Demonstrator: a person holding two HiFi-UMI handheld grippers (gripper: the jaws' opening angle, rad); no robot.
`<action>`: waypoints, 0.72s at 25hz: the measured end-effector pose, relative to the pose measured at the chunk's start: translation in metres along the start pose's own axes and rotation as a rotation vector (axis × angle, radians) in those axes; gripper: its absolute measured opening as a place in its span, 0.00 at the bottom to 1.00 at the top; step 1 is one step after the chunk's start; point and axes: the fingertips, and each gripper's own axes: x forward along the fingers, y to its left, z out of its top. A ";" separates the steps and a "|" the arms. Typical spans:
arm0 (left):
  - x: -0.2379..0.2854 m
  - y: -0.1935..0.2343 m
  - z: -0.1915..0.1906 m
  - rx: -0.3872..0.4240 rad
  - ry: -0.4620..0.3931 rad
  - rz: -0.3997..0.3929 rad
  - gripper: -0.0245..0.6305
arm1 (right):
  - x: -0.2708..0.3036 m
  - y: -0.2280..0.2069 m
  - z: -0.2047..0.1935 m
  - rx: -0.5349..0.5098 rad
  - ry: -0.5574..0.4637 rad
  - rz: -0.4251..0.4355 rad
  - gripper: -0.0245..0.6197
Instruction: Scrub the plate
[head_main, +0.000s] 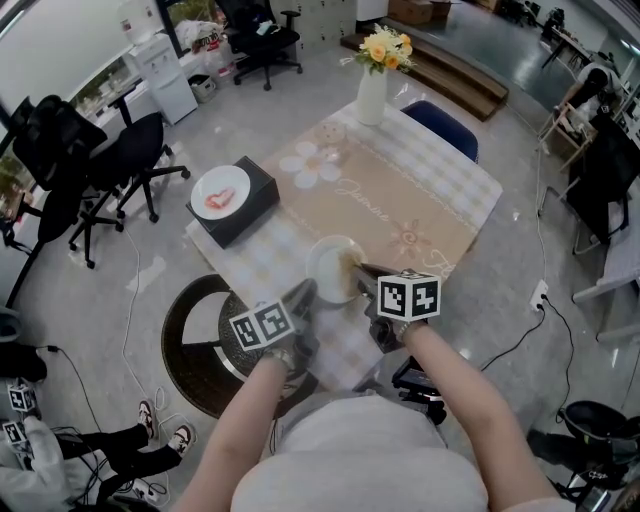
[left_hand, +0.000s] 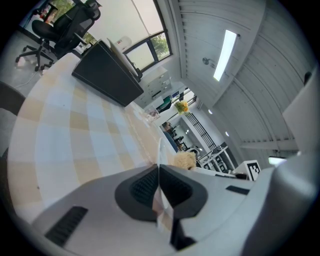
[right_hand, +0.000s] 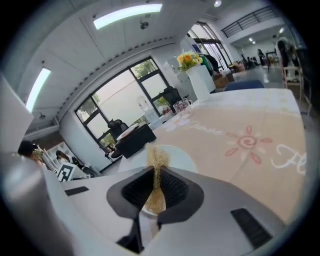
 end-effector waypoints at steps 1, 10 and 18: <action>0.000 0.000 0.000 -0.001 0.000 0.000 0.06 | 0.001 0.005 -0.002 0.028 0.003 0.021 0.10; 0.000 0.000 0.001 -0.007 0.005 -0.005 0.06 | 0.016 0.033 -0.017 0.193 0.063 0.105 0.10; 0.000 0.001 0.000 -0.014 0.009 -0.007 0.06 | 0.027 0.038 -0.034 0.397 0.103 0.121 0.10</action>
